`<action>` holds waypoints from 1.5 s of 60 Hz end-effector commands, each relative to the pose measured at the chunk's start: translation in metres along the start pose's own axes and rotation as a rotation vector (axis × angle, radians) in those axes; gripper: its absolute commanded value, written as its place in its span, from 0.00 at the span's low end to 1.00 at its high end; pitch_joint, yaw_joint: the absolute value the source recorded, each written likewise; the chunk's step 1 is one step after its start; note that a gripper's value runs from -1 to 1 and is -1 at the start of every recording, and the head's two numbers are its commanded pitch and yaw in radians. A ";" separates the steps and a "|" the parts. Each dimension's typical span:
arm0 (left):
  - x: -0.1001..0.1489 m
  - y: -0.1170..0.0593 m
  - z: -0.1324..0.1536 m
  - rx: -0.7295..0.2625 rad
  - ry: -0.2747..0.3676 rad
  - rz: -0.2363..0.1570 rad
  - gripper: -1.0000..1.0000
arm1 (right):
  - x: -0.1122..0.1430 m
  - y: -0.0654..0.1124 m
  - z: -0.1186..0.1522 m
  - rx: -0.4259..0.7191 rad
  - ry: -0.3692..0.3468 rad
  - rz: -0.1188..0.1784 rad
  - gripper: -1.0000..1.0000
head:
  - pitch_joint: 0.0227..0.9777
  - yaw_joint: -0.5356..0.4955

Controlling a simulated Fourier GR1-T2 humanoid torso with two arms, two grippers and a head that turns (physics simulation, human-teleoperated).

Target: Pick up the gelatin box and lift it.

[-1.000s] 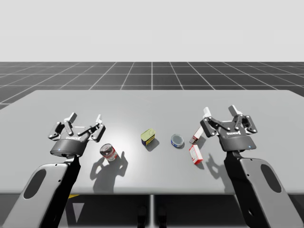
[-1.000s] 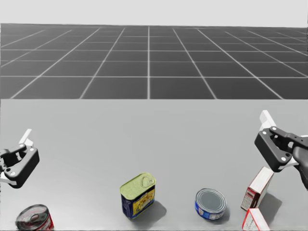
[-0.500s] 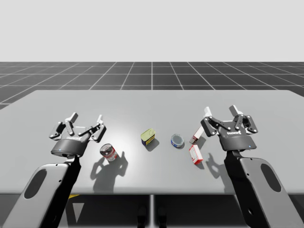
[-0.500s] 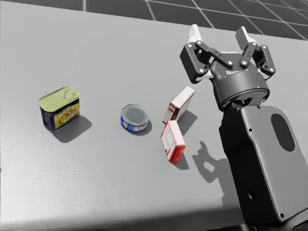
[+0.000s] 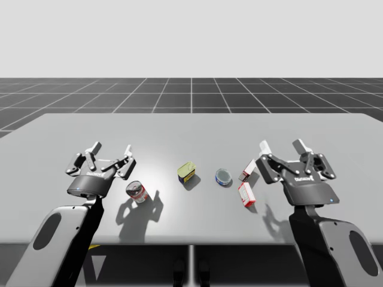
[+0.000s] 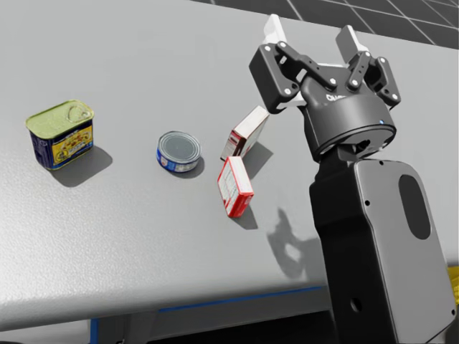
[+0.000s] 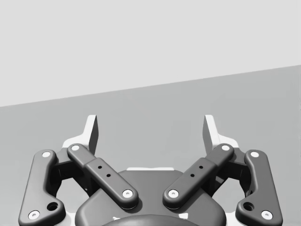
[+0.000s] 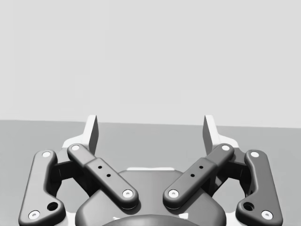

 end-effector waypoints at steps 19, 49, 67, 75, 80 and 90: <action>-0.001 -0.006 0.002 -0.016 0.012 -0.001 0.00 | -0.017 0.007 0.094 0.089 0.149 0.015 0.00 | 0.91 0.18; -0.001 -0.007 0.002 -0.022 0.014 -0.006 0.00 | -0.079 0.019 0.125 0.148 0.322 -0.030 0.00 | 0.92 0.19; -0.001 -0.007 0.002 -0.022 0.014 -0.006 0.00 | -0.104 0.030 0.112 0.139 0.382 -0.036 0.00 | 0.92 0.20; -0.001 -0.007 0.002 -0.022 0.014 -0.006 0.00 | -0.112 0.032 0.101 0.116 0.397 -0.029 0.00 | 0.92 0.20; -0.001 -0.007 0.002 -0.022 0.014 -0.006 0.00 | -0.116 0.034 0.095 0.098 0.415 -0.025 0.00 | 0.92 0.20; -0.001 -0.007 0.002 -0.022 0.014 -0.006 0.00 | -0.124 0.036 0.087 0.052 0.474 -0.025 0.00 | 0.91 0.20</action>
